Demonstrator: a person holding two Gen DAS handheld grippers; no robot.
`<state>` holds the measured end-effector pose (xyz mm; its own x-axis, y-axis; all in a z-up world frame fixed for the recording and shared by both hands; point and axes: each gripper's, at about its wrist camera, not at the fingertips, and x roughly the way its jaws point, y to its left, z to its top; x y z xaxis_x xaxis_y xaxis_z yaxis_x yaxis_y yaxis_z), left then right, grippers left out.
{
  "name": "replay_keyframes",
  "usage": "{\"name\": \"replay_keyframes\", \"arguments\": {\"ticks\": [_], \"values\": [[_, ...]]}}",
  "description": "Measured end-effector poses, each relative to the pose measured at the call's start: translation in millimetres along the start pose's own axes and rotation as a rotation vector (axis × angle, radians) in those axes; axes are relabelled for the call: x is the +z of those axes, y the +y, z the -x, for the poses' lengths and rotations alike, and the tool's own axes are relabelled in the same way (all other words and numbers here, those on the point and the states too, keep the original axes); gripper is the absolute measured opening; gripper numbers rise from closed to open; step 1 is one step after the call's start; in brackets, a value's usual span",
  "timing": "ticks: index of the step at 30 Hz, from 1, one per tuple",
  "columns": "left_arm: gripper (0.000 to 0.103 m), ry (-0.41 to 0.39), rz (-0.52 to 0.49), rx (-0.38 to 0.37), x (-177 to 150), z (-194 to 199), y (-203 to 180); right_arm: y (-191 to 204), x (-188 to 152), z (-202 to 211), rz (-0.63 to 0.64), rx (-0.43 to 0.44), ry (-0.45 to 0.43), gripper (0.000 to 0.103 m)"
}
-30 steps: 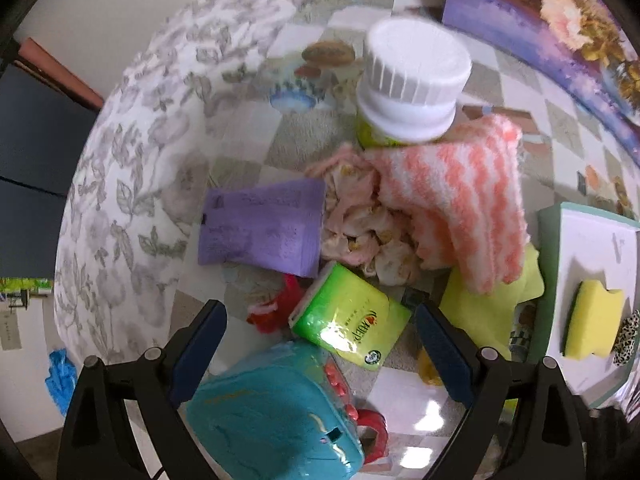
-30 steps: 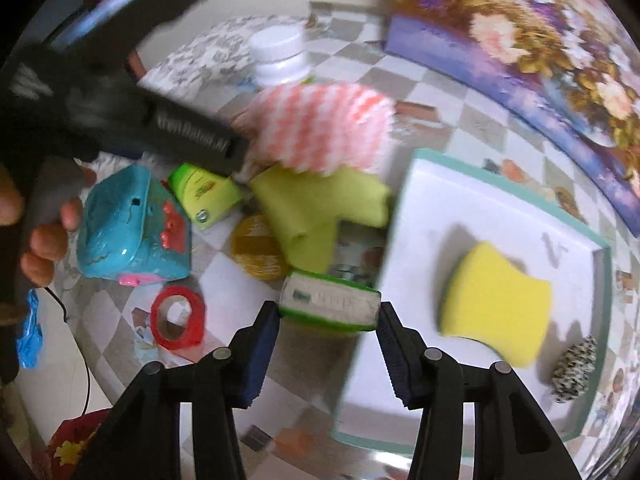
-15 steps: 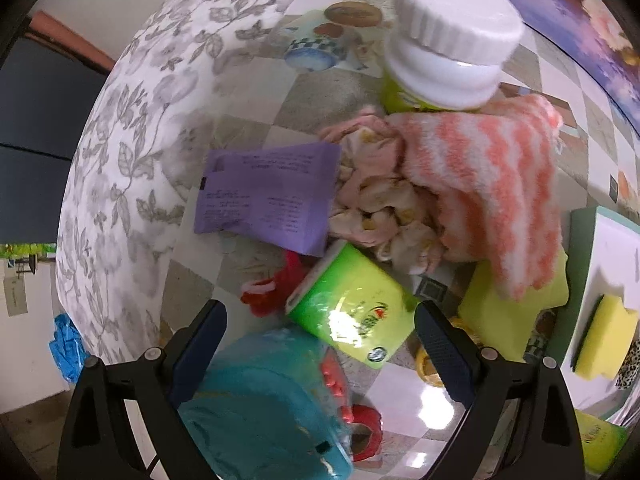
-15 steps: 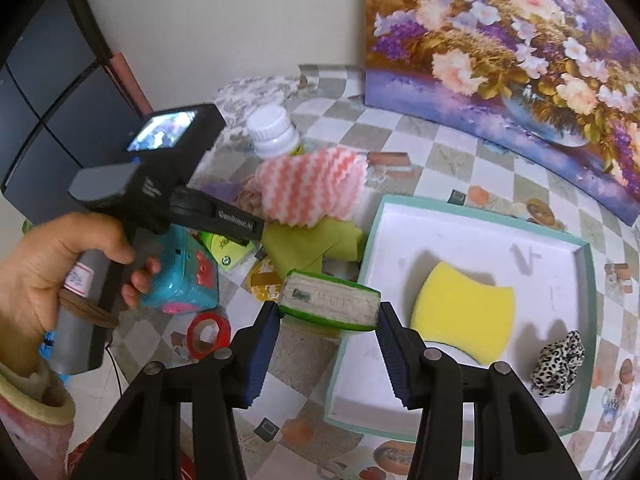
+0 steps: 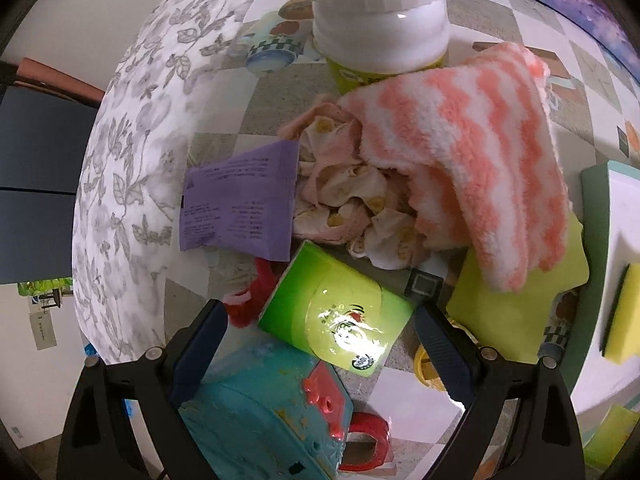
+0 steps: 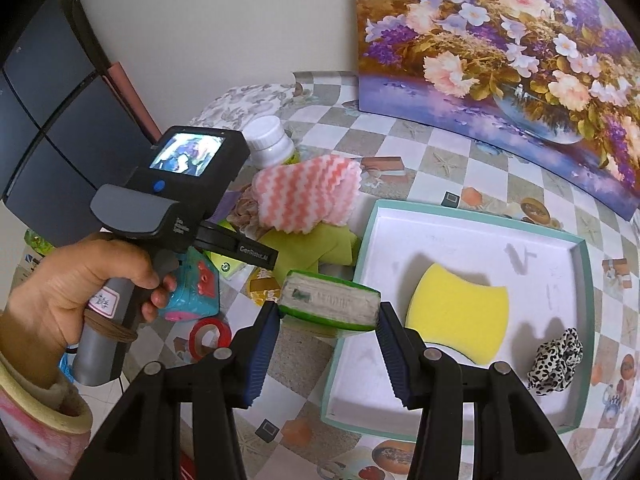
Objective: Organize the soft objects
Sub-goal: 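Lift the white packet with the right gripper while the left gripper grasps the green tissue pack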
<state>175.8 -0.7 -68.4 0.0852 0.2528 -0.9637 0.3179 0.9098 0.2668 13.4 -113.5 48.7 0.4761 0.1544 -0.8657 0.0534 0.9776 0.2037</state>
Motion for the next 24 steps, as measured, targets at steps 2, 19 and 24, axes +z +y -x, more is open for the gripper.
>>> {"name": "replay_keyframes", "arguments": {"ticks": [2, 19, 24], "values": [[0.082, -0.015, -0.009, -0.001, -1, 0, 1, -1, 0, 0, -0.003, -0.002, -0.001, 0.052], [0.076, -0.127, 0.105, -0.05, -11, 40, 32, -23, 5, 13, -0.067, 0.026, -0.031, 0.052], [0.076, -0.172, 0.178, -0.01, -14, 71, 40, -46, 11, 23, -0.129, 0.027, -0.062, 0.052]]}}
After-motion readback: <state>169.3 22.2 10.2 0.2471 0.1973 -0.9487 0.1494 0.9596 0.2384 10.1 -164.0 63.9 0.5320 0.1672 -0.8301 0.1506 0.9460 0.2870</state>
